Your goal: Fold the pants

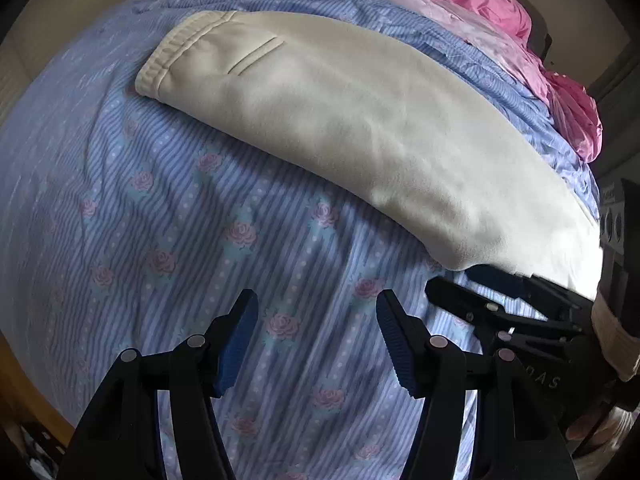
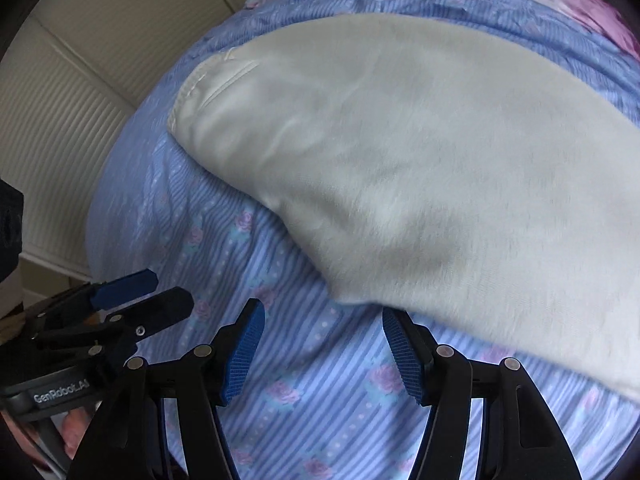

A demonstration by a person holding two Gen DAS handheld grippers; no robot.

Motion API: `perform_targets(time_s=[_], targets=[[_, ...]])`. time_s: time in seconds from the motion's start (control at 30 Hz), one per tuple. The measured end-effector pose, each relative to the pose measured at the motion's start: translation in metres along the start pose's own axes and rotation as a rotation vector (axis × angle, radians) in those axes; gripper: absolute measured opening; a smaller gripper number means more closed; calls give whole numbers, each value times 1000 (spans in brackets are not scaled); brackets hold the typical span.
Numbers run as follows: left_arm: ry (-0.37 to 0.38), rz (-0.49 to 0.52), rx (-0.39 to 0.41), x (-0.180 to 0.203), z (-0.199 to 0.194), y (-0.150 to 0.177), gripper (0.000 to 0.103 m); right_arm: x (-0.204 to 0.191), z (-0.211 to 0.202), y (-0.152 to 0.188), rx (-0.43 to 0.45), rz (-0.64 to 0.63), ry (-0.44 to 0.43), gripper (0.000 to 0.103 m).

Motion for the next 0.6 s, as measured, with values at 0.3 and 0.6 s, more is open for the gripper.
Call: perform_targets(time_s=[0.3, 0.6], targets=[[-33, 40, 29, 0, -4, -17, 61, 6, -2, -19, 62, -35, 31, 62], [-40, 36, 21, -3, -3, -16, 61, -2, 30, -6, 20, -142, 84, 62]])
Point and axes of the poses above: each gripper's, at about its wrist camera, not at the fingertips, and z roughly the way its jaws point, x to its right, y to its underside, the point moved 9 cm from there along z, roughly the way its jaws point, and after that the axes turned 10 degrees about y, right-handed, at the moved point
